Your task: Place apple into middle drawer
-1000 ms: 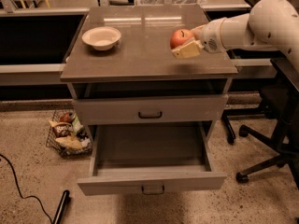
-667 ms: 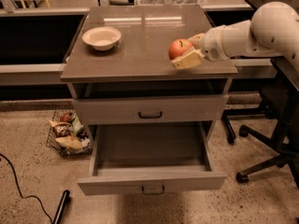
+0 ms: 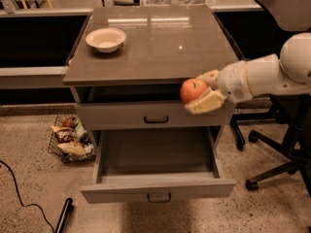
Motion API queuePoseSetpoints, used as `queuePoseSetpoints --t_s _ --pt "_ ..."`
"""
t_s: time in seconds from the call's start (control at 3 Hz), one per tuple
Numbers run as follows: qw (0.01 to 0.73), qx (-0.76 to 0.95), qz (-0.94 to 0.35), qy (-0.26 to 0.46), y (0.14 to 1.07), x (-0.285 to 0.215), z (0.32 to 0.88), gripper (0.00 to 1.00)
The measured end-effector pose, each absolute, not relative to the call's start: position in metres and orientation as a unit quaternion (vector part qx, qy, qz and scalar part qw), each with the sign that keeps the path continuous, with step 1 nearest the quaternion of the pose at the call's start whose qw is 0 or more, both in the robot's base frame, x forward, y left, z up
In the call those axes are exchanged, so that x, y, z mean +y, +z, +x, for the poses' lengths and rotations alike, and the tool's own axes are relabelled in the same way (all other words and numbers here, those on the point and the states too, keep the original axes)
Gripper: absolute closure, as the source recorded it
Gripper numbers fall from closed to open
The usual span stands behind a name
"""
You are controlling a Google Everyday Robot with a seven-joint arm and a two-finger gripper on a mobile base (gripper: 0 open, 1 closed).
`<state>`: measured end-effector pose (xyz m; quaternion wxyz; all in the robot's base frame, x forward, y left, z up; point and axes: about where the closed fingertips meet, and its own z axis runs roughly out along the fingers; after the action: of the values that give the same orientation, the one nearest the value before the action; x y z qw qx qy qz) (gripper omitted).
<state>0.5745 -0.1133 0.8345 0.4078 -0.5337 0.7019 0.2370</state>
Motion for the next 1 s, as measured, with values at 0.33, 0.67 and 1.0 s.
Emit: queuePoseSetpoints --t_s 0.33,0.67,1.0 --pt "0.359 0.722 -0.528 0.268 0.785 -0.120 0.533 1.00" --pt "0.345 0.726 -0.527 0.276 0.770 -0.119 0.521 1.00" --pt "0.345 0.726 -0.527 0.276 0.770 -0.119 0.521 1.00"
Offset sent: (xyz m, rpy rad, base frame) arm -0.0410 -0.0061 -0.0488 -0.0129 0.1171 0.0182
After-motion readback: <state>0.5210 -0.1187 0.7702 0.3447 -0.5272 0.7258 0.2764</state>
